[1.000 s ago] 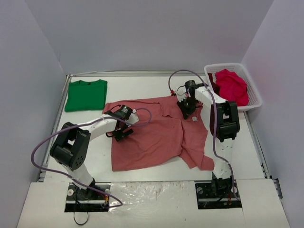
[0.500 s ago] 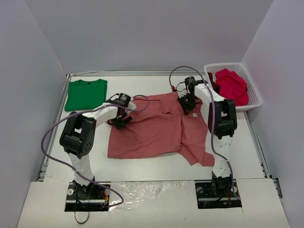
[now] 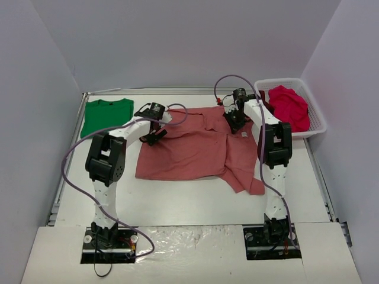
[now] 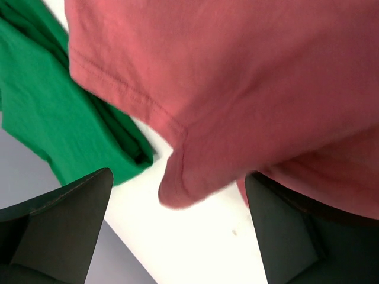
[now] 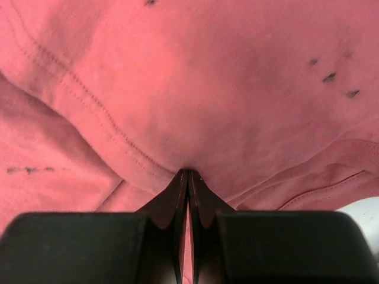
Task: Fold and stack the t-shirts
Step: Flatten out the tshirt
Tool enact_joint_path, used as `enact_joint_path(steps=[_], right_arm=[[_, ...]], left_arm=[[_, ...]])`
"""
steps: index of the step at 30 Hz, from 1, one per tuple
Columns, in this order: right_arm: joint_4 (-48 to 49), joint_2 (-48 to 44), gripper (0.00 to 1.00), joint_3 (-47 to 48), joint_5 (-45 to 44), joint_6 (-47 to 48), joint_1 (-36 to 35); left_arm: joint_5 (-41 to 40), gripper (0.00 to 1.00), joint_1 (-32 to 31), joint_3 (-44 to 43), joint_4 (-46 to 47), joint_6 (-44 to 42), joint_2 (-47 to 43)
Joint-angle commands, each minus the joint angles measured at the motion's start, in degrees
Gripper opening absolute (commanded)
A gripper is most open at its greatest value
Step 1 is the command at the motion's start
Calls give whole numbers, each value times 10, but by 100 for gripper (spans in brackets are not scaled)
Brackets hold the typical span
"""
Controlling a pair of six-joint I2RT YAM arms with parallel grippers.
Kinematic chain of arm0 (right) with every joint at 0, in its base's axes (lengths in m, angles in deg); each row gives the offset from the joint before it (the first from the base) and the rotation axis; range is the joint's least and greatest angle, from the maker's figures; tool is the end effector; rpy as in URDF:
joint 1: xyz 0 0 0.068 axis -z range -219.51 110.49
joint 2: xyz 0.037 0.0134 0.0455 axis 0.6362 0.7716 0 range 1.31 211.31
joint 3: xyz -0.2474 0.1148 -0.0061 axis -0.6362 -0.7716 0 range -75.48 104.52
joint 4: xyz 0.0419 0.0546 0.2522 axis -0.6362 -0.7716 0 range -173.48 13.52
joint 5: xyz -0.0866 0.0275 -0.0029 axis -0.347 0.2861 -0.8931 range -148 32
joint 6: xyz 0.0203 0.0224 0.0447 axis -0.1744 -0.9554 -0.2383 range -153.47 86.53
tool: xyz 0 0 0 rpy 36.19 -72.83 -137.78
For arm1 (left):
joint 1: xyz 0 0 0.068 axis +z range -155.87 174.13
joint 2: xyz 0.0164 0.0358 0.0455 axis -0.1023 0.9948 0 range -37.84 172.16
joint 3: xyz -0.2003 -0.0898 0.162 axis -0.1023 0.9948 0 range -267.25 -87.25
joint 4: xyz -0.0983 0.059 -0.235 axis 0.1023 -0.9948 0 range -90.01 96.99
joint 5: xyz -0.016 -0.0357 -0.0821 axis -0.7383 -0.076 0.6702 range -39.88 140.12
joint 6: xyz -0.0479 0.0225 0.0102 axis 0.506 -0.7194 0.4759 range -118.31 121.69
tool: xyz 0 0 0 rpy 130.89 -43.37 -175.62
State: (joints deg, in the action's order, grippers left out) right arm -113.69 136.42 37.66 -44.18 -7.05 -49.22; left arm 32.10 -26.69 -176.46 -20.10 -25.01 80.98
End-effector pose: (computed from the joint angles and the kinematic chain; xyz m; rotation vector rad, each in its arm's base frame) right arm 0.5034 0.0948 0.1706 -0.8781 2.4156 0.2051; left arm 0.4238 -0.1494 0.1857 0.9144 2.3767 0.4419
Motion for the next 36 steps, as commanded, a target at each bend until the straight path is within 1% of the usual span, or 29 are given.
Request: enact_joint_path(steps=[1, 2, 3, 5, 6, 8, 9, 10, 11, 12, 13, 14, 17, 18, 20, 21, 24, 27, 32, 33, 35, 36], right_arm=[[-21, -60, 0, -19, 9, 2, 1], [-22, -88, 5, -22, 14, 0, 1], [-28, -103, 11, -26, 20, 0, 1], [-34, -144, 26, -32, 24, -4, 1], [-38, -159, 32, -35, 26, -5, 1], [-43, -204, 35, -57, 37, -7, 2], [-44, -234, 38, -68, 44, -9, 2], [-45, -251, 38, -94, 46, -9, 2], [-45, -265, 38, -108, 50, -8, 2], [-46, -293, 41, -123, 53, -7, 2], [-45, -306, 42, -152, 54, -7, 2], [-45, -318, 42, -166, 55, -6, 3], [-44, -365, 46, -226, 68, 6, 6], [-44, -375, 47, -241, 72, 12, 7], [-44, -402, 47, -280, 82, 20, 11], [-42, -417, 47, -290, 82, 22, 14], [-41, -436, 47, -325, 89, 25, 26], [-41, -448, 47, -356, 83, 25, 30], [-36, -462, 47, -376, 82, 20, 44], [-37, -463, 47, -376, 82, 20, 51], [-37, -465, 47, -375, 84, 17, 57], [-37, -466, 47, -375, 84, 16, 58]], left_arm=[[-21, 94, 3, 16, -9, -11, -89], [-26, 94, 3, 31, -13, -12, -128], [-27, 94, 3, 39, -18, -21, -148], [-39, 94, 2, 66, -25, -32, -192], [-36, 94, 2, 75, -32, -46, -238], [-31, 94, 2, 111, -55, -67, -284], [-14, 94, 2, 127, -66, -90, -327], [1, 94, 2, 147, -82, -103, -351], [35, 94, 1, 197, -88, -132, -396], [55, 94, -2, 226, -94, -144, -417], [77, 94, -3, 255, -100, -154, -440], [96, 94, -6, 314, -98, -170, -481], [130, 94, -19, 394, -69, -177, -546], [152, 94, -20, 435, -63, -176, -558], [170, 94, -26, 471, -44, -177, -591], [174, 94, -30, 500, -35, -177, -600], [178, 94, -51, 543, -4, -175, -627], [171, 94, -68, 571, 26, -173, -635], [166, 94, -84, 596, 77, -178, -607], [163, 94, -84, 602, 111, -180, -601], [155, 94, -84, 618, 143, -187, -575], [150, 94, -84, 621, 178, -187, -566]])
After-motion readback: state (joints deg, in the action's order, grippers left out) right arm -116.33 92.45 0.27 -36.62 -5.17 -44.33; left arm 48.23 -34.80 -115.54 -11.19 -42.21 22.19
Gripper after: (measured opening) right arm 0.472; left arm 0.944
